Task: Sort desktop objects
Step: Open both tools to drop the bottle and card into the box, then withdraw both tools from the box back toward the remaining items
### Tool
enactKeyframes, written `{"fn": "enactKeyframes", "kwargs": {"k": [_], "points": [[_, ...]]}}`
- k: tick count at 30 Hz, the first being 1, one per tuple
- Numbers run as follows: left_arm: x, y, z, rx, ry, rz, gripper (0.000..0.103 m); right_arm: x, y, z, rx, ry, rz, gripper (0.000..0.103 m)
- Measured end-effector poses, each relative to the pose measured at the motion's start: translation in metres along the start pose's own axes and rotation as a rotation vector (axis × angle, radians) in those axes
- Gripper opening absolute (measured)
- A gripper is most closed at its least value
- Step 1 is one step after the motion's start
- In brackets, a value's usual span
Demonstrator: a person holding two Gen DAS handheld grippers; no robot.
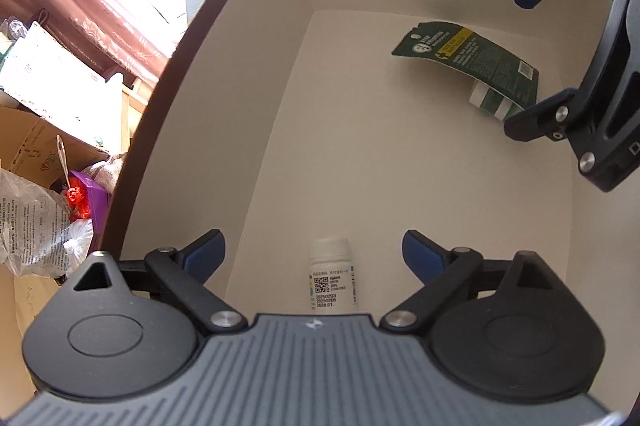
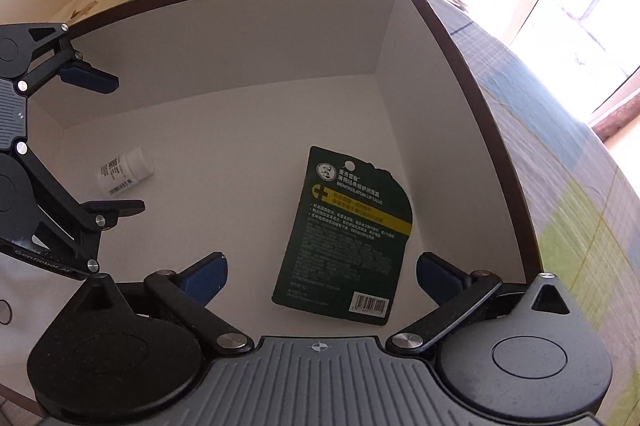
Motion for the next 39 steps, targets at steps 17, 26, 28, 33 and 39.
{"fn": "enactKeyframes", "kwargs": {"k": [17,26,28,33,39], "points": [[-0.032,0.0,0.006,-0.045,0.029,-0.027,0.098,-0.037,-0.017,0.007,0.021,0.062,0.001,0.103],[-0.067,0.001,0.011,-0.073,0.072,-0.054,0.099,-0.064,-0.027,0.013,0.029,0.107,0.011,0.103],[-0.077,0.001,0.012,-0.08,0.086,-0.062,0.099,-0.072,-0.029,0.014,0.03,0.122,0.012,0.103],[-0.102,0.002,0.016,-0.1,0.124,-0.076,0.099,-0.095,-0.036,0.017,0.031,0.169,0.011,0.103],[-0.133,0.009,0.024,-0.11,0.169,-0.09,0.1,-0.121,-0.046,0.027,0.031,0.218,0.008,0.103]]}}
Point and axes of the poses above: each gripper's, at about its wrist camera, not at the fingertips, and x roughly the way its jaws point, y to its right, z to its underside, the point moved 10 cm from there along x, roughly the way its jaws point, and after that the axes turned 3 degrees about z, right-handed, at the moved point
